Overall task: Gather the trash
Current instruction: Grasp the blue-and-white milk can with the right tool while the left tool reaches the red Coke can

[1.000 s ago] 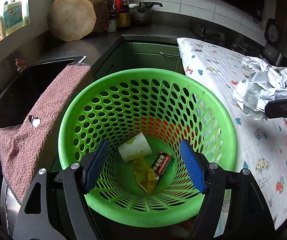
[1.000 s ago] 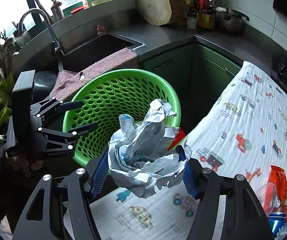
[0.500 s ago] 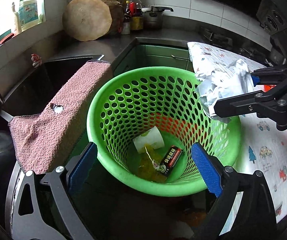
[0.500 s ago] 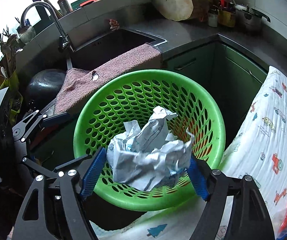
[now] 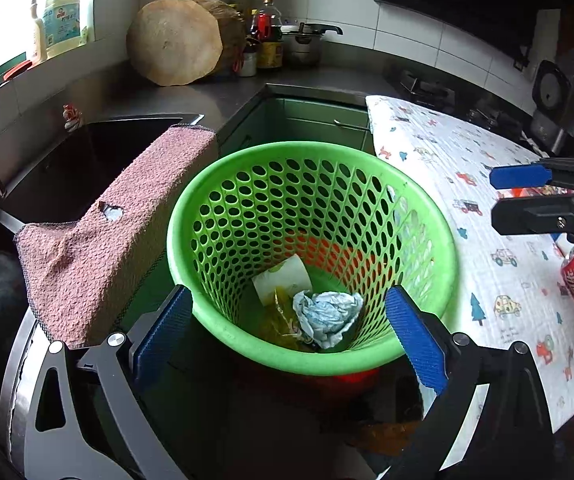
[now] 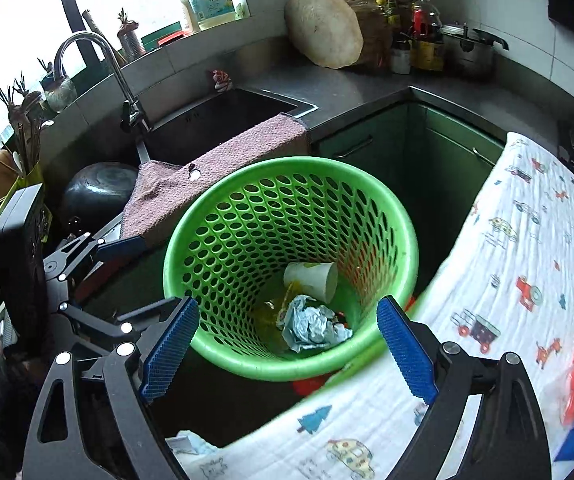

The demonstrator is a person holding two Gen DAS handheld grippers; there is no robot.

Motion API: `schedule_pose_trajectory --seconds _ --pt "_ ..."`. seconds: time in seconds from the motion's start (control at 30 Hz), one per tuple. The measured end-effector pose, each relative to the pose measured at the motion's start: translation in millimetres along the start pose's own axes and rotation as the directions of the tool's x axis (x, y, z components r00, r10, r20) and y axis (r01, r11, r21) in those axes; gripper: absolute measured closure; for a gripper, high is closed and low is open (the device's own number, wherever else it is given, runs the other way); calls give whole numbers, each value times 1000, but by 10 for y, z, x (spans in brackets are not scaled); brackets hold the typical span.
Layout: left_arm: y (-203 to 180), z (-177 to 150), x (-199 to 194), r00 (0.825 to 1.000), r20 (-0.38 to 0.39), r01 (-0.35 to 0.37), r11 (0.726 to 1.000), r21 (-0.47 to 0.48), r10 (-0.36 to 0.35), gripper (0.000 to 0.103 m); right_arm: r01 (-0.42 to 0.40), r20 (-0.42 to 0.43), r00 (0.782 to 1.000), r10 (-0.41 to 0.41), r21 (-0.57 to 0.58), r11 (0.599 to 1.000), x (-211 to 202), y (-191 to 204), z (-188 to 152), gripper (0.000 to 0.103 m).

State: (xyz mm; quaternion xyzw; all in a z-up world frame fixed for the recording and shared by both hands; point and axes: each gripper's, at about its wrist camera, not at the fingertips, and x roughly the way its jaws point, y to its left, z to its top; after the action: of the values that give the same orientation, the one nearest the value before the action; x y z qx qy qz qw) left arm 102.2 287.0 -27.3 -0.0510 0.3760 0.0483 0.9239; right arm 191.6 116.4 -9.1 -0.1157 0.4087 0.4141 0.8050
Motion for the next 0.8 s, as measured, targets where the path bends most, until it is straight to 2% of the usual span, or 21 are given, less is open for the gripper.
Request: schedule_pose_trajectory --seconds 0.27,0.53,0.8 --pt "-369 13 3 999 -2 47 998 49 -47 7 121 3 993 -121 60 991 -533 -426 -653 14" --pt "-781 70 -32 995 3 94 992 86 -95 6 260 0 964 -264 165 951 -1123 -1080 -1140 14" --pt "-1217 68 -57 990 -18 140 983 115 -139 6 270 -49 962 -269 325 906 -1408 -1857 -1276 15"
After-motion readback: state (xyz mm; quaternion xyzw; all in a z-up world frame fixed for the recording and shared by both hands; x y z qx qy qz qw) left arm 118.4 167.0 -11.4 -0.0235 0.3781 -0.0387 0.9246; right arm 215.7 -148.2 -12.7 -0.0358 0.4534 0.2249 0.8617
